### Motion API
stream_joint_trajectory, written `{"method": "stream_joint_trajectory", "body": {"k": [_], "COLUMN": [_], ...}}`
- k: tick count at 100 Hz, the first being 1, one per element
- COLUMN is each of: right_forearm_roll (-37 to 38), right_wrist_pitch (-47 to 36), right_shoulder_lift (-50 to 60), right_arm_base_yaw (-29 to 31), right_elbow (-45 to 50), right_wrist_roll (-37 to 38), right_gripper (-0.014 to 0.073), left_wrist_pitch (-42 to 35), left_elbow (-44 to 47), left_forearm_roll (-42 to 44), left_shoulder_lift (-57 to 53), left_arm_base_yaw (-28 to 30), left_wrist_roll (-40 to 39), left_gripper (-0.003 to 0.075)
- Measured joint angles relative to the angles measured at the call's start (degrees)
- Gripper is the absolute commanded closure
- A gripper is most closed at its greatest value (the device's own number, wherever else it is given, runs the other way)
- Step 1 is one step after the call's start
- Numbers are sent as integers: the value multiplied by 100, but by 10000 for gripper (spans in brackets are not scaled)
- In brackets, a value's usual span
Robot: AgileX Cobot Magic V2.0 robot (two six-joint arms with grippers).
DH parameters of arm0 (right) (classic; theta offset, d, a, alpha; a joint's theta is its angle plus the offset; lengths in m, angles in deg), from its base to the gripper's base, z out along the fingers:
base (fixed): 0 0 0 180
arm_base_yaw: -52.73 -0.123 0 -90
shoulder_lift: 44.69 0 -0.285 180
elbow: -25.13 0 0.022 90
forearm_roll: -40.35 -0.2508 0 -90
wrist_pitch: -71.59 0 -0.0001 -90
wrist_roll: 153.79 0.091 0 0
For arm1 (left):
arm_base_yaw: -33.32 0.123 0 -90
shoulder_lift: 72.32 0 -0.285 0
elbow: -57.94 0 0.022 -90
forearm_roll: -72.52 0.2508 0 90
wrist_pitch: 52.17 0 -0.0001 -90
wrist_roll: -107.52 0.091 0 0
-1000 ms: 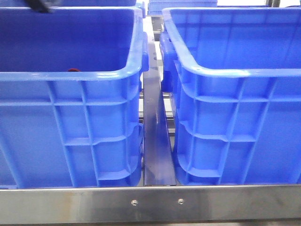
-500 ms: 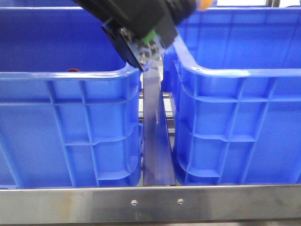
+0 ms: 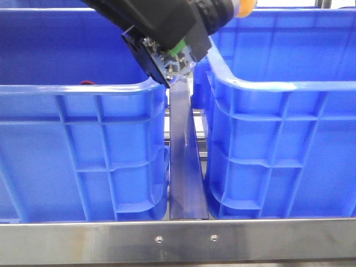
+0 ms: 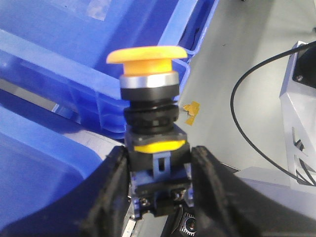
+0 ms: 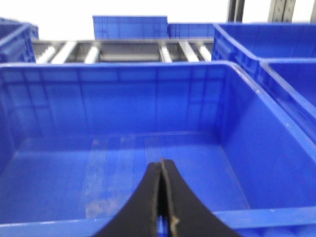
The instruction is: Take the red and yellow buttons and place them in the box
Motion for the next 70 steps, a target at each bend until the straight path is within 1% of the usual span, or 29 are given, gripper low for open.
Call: {"method": "stream_joint_trajectory", "body": {"k": [18, 31, 36, 40, 45, 52, 56, 57, 59, 60, 61, 64, 70], "right_forearm_roll": [0, -116, -212, -242, -264, -300, -359, -381, -411, -461, -461, -551, -751], "right_wrist_pitch": [1235, 1944, 2175, 2341, 2505, 2656, 2683, 2696, 2708, 2718, 2711, 2720, 2720], "right_shoulder_lift": [-892, -1644, -1985, -2200, -2488, -2867, -3070, -3132, -3192, -3250, -3278, -3406, -3580], "right_arm_base_yaw": [0, 0, 0, 0, 0, 0, 0, 0, 0, 0, 0, 0, 0], "right_elbow": [-973, -1648, -1895, -2089, -2291, -2520, -2623, -2637, -2679, -2705, -2717, -2762, -2848], "right_wrist_roll": [0, 2, 2, 2, 2, 2, 12, 12, 12, 12, 12, 12, 12], "right_gripper": [662, 658, 644, 615, 561, 435, 332, 293, 254, 214, 194, 100, -18], "left_wrist_pitch": [0, 0, 0, 0, 0, 0, 0, 0, 0, 0, 0, 0, 0], "left_elbow": [0, 0, 0, 0, 0, 0, 0, 0, 0, 0, 0, 0, 0], "left_forearm_roll": [11, 11, 11, 11, 11, 11, 11, 11, 11, 11, 11, 11, 21], "left_shoulder_lift": [0, 0, 0, 0, 0, 0, 0, 0, 0, 0, 0, 0, 0], "left_arm_base_yaw": [0, 0, 0, 0, 0, 0, 0, 0, 0, 0, 0, 0, 0], "left_wrist_roll": [0, 0, 0, 0, 0, 0, 0, 0, 0, 0, 0, 0, 0], "left_gripper": [575, 575, 575, 575, 575, 575, 575, 575, 575, 575, 575, 575, 575]}}
